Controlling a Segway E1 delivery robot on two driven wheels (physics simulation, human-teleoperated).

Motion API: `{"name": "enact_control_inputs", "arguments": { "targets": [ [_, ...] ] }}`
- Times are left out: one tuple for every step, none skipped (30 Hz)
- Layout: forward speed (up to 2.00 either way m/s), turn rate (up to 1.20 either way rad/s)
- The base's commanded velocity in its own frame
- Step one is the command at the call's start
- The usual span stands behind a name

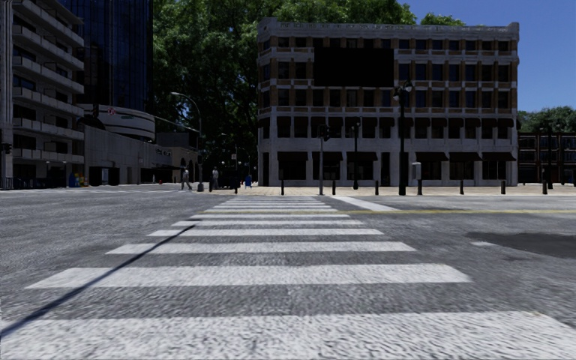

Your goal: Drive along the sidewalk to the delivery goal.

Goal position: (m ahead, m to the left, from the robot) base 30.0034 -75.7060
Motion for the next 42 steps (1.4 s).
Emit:
{"name": "enact_control_inputs", "arguments": {
  "targets": [
    [2.00, 0.00],
    [2.00, 0.00],
    [2.00, 0.00],
    [2.00, 0.00],
    [2.00, 0.00],
    [2.00, 0.00],
    [2.00, 0.00],
    [2.00, 0.00],
    [2.00, 0.00],
    [2.00, 0.00],
    [2.00, 0.00],
    [2.00, 0.00],
    [2.00, 0.00],
    [2.00, 0.00],
    [2.00, 0.00],
    [2.00, 0.00],
    [2.00, 0.00],
    [2.00, 0.00],
    [2.00, 0.00],
    [2.00, 0.00],
    [2.00, 0.00],
    [2.00, 0.00],
    [2.00, 0.00],
    [2.00, 0.00],
    [2.00, 0.00],
    [2.00, 0.00],
    [2.00, 0.00],
    [2.00, 0.00],
    [2.00, 0.00],
    [2.00, 0.00],
    [2.00, 0.00],
    [2.00, 0.00],
    [2.00, 0.00],
    [2.00, 0.00],
    [2.00, 0.00],
    [2.00, 0.00],
    [2.00, 0.00],
    [2.00, 0.00],
    [2.00, 0.00],
    [2.00, 0.00],
    [2.00, 0.00],
    [2.00, 0.00]
  ]
}}
